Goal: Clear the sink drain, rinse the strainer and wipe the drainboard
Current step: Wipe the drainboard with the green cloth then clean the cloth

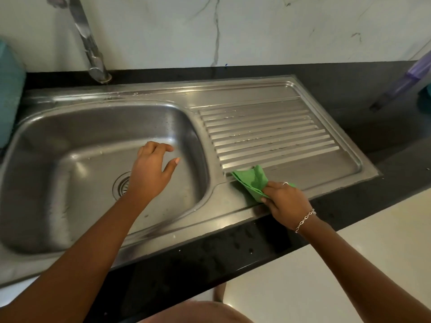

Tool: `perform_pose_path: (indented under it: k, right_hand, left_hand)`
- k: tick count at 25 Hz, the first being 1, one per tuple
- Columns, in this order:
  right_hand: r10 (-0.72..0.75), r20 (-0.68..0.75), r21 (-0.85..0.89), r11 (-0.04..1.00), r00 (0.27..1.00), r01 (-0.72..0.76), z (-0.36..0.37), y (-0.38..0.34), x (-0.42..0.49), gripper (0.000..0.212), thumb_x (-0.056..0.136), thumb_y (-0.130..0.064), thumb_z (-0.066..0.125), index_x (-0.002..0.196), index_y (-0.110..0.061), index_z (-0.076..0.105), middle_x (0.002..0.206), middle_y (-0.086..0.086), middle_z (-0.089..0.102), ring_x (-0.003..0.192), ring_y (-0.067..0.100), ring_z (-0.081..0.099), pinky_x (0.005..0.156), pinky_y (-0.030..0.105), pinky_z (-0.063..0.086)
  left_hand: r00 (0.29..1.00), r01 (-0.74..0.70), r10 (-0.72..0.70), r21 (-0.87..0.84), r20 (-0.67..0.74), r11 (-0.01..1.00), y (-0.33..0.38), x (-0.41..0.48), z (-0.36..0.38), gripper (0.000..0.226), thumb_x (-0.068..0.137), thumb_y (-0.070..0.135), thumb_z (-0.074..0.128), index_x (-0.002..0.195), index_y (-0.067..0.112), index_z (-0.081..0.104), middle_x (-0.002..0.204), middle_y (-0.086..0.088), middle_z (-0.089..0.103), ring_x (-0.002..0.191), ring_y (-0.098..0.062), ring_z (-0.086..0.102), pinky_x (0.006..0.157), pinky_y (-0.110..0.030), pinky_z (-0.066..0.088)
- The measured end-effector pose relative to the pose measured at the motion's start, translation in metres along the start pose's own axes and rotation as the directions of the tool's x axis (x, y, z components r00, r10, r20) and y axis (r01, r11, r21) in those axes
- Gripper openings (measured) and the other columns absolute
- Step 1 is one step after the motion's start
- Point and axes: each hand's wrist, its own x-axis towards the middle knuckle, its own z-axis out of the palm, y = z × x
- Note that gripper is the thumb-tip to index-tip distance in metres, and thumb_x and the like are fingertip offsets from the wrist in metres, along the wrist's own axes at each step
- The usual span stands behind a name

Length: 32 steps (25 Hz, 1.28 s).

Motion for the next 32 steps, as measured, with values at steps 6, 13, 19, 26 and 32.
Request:
perform_pose_path:
  k: [6, 13, 19, 26, 32]
  right_hand:
    - [-0.026, -0.017, -0.027, 0.999, 1.000, 0.026, 0.006, -0.084, 0.003, 0.020, 0.090, -0.019, 0.045, 0.101, -0.010, 0.058, 0.111, 0.005, 0.058, 0.098, 0.029, 0.056, 0.069, 0.035, 0.047]
    - [-0.188, 0.018, -0.076, 0.979, 0.982, 0.189, 0.005, -0.165, 0.004, 0.024, 0.082, -0.006, 0.046, 0.103, -0.002, 0.058, 0.113, 0.012, 0.057, 0.099, 0.034, 0.056, 0.064, 0.036, 0.041]
    - [-0.241, 0.094, -0.010, 0.970, 0.966, 0.243, -0.001, -0.195, 0.016, 0.022, 0.087, -0.009, 0.047, 0.105, -0.003, 0.060, 0.108, 0.015, 0.060, 0.101, 0.035, 0.057, 0.070, 0.035, 0.041]
    - [-0.192, 0.074, 0.351, 0.924, 0.979, 0.155, -0.059, -0.135, 0.043, 0.021, 0.091, -0.017, 0.052, 0.095, -0.001, 0.065, 0.095, 0.023, 0.062, 0.083, 0.028, 0.056, 0.068, 0.027, 0.033]
    - [-0.216, 0.076, 0.105, 0.973, 0.973, 0.208, -0.031, -0.105, 0.019, 0.026, 0.094, -0.025, 0.044, 0.106, -0.010, 0.061, 0.098, 0.016, 0.068, 0.094, 0.033, 0.061, 0.073, 0.032, 0.042]
  left_hand:
    - [0.999, 0.038, -0.038, -0.001, -0.015, 0.999, -0.021, -0.012, -0.015, 0.032, 0.087, 0.023, 0.057, 0.114, 0.006, 0.057, 0.117, -0.019, 0.055, 0.115, -0.034, 0.046, 0.096, -0.040, 0.037]
    - [0.996, 0.071, -0.072, -0.026, -0.049, 0.997, -0.034, -0.029, -0.033, 0.031, 0.087, 0.022, 0.057, 0.113, 0.005, 0.058, 0.116, -0.020, 0.054, 0.114, -0.035, 0.046, 0.096, -0.041, 0.038]
    - [0.986, 0.137, -0.141, -0.046, -0.092, 0.989, -0.037, -0.044, -0.051, 0.031, 0.088, 0.021, 0.055, 0.114, 0.005, 0.057, 0.118, -0.019, 0.053, 0.115, -0.033, 0.046, 0.096, -0.039, 0.038]
    - [0.948, 0.248, -0.243, 0.000, -0.207, 0.969, -0.046, -0.073, -0.074, 0.031, 0.088, 0.023, 0.055, 0.113, 0.006, 0.056, 0.119, -0.018, 0.055, 0.115, -0.033, 0.045, 0.096, -0.040, 0.038]
    - [0.912, 0.323, -0.311, -0.001, -0.267, 0.946, -0.041, -0.094, -0.084, 0.031, 0.088, 0.025, 0.055, 0.113, 0.006, 0.056, 0.120, -0.018, 0.054, 0.114, -0.033, 0.045, 0.091, -0.037, 0.040]
